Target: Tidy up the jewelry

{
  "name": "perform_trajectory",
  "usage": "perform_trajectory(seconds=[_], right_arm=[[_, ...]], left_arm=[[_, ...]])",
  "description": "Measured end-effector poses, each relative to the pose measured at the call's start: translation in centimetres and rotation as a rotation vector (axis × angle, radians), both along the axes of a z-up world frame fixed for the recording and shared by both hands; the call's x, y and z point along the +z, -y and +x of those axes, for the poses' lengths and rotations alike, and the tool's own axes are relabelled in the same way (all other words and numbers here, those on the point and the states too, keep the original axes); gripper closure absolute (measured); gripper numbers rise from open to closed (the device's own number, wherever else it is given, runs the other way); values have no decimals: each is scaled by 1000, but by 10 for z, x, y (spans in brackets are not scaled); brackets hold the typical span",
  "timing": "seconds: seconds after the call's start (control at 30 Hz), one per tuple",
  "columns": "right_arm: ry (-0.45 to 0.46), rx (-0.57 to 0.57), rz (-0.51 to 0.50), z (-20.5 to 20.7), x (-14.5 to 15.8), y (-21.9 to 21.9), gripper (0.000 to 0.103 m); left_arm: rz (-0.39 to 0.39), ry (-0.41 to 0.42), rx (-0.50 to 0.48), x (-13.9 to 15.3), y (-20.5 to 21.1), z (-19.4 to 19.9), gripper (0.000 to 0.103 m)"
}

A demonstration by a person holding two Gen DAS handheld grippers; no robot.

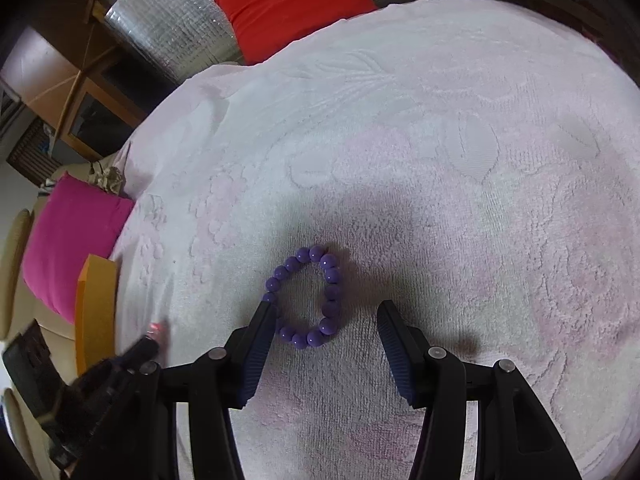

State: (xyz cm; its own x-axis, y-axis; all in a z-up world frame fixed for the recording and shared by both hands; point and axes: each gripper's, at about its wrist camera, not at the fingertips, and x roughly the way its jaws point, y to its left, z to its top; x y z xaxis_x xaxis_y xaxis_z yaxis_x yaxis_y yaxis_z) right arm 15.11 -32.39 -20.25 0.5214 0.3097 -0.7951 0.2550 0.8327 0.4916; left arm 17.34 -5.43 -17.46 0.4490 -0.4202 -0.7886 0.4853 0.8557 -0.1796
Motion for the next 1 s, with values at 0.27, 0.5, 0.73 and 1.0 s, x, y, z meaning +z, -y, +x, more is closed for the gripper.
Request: perform_trajectory(seconds=[0.27, 0.5, 0.73, 1.0], right_arm=[[6, -49, 79, -4, 1, 10, 48], [13, -57, -18, -1, 5, 4, 65], [18, -30, -203, 10, 5, -19, 79], [57, 53, -542, 12, 8, -58, 93]], left_arm=[[11, -50, 18, -13, -5, 9, 95], [-57, -74, -29, -10, -17, -2, 64], [-54, -68, -29, -6, -13, -6, 61], [-60, -55, -11, 2, -26, -4, 61]])
